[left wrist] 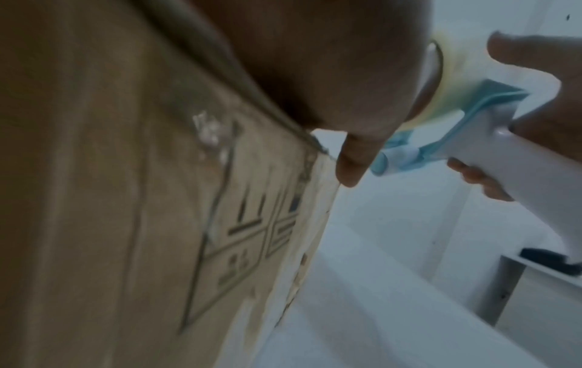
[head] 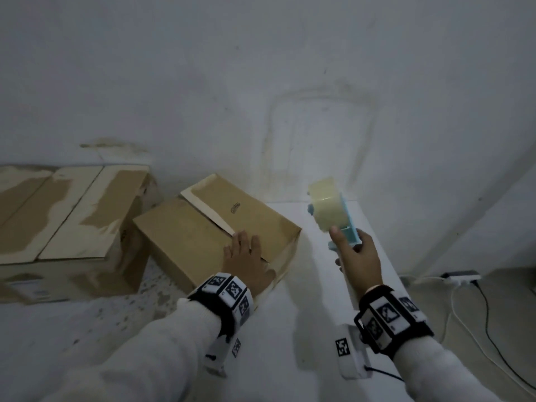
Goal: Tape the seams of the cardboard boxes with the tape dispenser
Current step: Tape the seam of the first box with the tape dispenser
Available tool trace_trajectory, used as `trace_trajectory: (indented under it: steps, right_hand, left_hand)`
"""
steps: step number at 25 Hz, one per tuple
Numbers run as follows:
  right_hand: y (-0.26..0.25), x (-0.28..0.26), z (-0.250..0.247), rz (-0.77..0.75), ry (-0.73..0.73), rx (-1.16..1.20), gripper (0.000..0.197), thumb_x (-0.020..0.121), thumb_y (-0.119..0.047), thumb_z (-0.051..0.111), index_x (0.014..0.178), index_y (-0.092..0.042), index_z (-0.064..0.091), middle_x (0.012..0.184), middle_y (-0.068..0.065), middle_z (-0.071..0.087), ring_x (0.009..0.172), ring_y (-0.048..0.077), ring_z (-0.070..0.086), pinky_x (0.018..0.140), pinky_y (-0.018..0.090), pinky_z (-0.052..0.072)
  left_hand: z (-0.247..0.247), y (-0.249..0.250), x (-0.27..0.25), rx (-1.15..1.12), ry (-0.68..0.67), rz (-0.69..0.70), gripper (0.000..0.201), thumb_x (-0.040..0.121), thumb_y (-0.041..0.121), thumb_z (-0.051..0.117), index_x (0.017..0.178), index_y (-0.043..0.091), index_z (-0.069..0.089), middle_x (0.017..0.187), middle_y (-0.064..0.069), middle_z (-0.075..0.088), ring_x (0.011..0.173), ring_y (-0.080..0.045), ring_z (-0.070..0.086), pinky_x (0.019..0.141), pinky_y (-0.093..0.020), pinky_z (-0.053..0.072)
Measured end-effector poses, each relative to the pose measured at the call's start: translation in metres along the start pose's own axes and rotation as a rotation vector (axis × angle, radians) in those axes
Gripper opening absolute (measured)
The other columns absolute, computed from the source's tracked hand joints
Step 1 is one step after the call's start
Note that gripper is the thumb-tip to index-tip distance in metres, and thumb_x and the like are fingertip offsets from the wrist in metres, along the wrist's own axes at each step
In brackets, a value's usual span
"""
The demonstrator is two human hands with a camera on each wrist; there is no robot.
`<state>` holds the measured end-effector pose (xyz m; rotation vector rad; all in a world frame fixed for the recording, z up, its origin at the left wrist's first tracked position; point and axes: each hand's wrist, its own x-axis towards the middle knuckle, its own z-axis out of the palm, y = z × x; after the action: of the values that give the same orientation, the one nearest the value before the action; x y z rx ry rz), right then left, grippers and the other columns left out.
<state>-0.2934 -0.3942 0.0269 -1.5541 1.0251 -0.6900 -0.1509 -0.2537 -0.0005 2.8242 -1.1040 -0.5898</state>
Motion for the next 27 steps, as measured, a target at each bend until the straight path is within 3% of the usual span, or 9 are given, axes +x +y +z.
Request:
trace_trajectory:
  steps: [2, 5, 7, 8, 11, 14, 17, 23, 27]
  right_hand:
    - [-0.024, 0.000, 0.000, -0.050, -0.132, 0.082, 0.066, 0.058, -0.058, 0.070, 0.105, -0.013, 0.060, 0.082, 0.002, 0.065, 0.067, 0.020, 0.061, 0.059, 0.030, 0.050]
    - [-0.048, -0.001, 0.009, -0.047, -0.333, 0.193, 0.039, 0.059, -0.037, 0.076, 0.086, -0.012, 0.066, 0.065, 0.000, 0.062, 0.056, 0.016, 0.056, 0.050, 0.026, 0.048]
    - [-0.058, -0.005, 0.022, -0.051, -0.426, 0.248, 0.024, 0.064, -0.020, 0.081, 0.081, -0.010, 0.067, 0.061, 0.001, 0.061, 0.054, 0.015, 0.054, 0.048, 0.025, 0.047]
    - [-0.062, -0.007, 0.030, -0.061, -0.452, 0.259, 0.018, 0.067, -0.011, 0.080, 0.079, -0.009, 0.067, 0.059, 0.002, 0.060, 0.052, 0.015, 0.053, 0.048, 0.025, 0.046]
    - [-0.068, -0.013, 0.053, -0.134, -0.505, 0.236, 0.013, 0.070, -0.002, 0.077, 0.074, -0.006, 0.065, 0.053, 0.002, 0.059, 0.047, 0.015, 0.051, 0.046, 0.026, 0.045]
    - [-0.072, -0.016, 0.068, -0.164, -0.524, 0.200, 0.014, 0.069, -0.001, 0.077, 0.072, -0.005, 0.063, 0.049, -0.001, 0.060, 0.044, 0.015, 0.052, 0.043, 0.024, 0.044]
    - [-0.068, -0.015, 0.077, -0.173, -0.505, 0.195, 0.015, 0.069, 0.002, 0.077, 0.070, -0.003, 0.063, 0.048, 0.000, 0.061, 0.043, 0.015, 0.052, 0.042, 0.025, 0.044]
    - [-0.059, -0.011, 0.086, -0.180, -0.505, 0.220, 0.015, 0.067, 0.008, 0.076, 0.070, 0.000, 0.063, 0.053, 0.003, 0.065, 0.044, 0.015, 0.054, 0.044, 0.025, 0.045]
    - [-0.049, -0.007, 0.093, -0.212, -0.513, 0.155, 0.030, 0.060, 0.002, 0.084, 0.083, 0.001, 0.064, 0.070, 0.006, 0.072, 0.058, 0.015, 0.063, 0.053, 0.027, 0.049]
  left_hand:
    - [-0.016, 0.010, -0.008, -0.138, -0.059, 0.059, 0.068, 0.094, 0.044, 0.037, 0.150, 0.013, 0.013, 0.158, -0.014, 0.000, 0.147, -0.031, -0.002, 0.119, -0.043, 0.008]
    - [-0.055, 0.000, -0.008, -0.684, -0.028, 0.059, 0.045, 0.099, 0.038, 0.034, 0.131, 0.009, 0.049, 0.133, -0.010, 0.048, 0.126, -0.028, 0.045, 0.102, -0.034, 0.036]
    - [-0.078, -0.015, -0.002, -1.163, 0.006, -0.117, 0.057, 0.095, 0.051, 0.036, 0.126, 0.006, 0.053, 0.117, -0.010, 0.058, 0.099, -0.026, 0.061, 0.079, -0.033, 0.047]
    - [-0.087, -0.024, 0.001, -1.355, -0.047, -0.170, 0.067, 0.092, 0.060, 0.035, 0.125, 0.004, 0.051, 0.116, -0.012, 0.059, 0.091, -0.026, 0.064, 0.072, -0.032, 0.048]
    - [-0.100, -0.043, 0.004, -1.741, -0.285, -0.171, 0.088, 0.083, 0.074, 0.032, 0.126, -0.001, 0.048, 0.125, -0.023, 0.056, 0.095, -0.033, 0.064, 0.079, -0.038, 0.052]
    - [-0.108, -0.055, 0.008, -1.840, -0.285, -0.118, 0.073, 0.087, 0.064, 0.040, 0.113, -0.002, 0.056, 0.112, -0.021, 0.063, 0.094, -0.032, 0.064, 0.098, -0.040, 0.045]
    - [-0.109, -0.067, 0.013, -1.799, -0.221, -0.134, 0.055, 0.090, 0.053, 0.045, 0.101, 0.002, 0.061, 0.092, -0.015, 0.070, 0.074, -0.025, 0.071, 0.084, -0.034, 0.051]
    - [-0.096, -0.086, 0.020, -1.856, -0.347, -0.190, 0.059, 0.088, 0.053, 0.048, 0.107, -0.003, 0.059, 0.076, -0.011, 0.075, 0.063, -0.018, 0.073, 0.054, -0.022, 0.057]
    - [-0.090, -0.092, 0.028, -1.760, -0.288, -0.237, 0.033, 0.095, 0.035, 0.049, 0.095, 0.005, 0.062, 0.065, -0.006, 0.073, 0.054, -0.014, 0.070, 0.047, -0.019, 0.054]
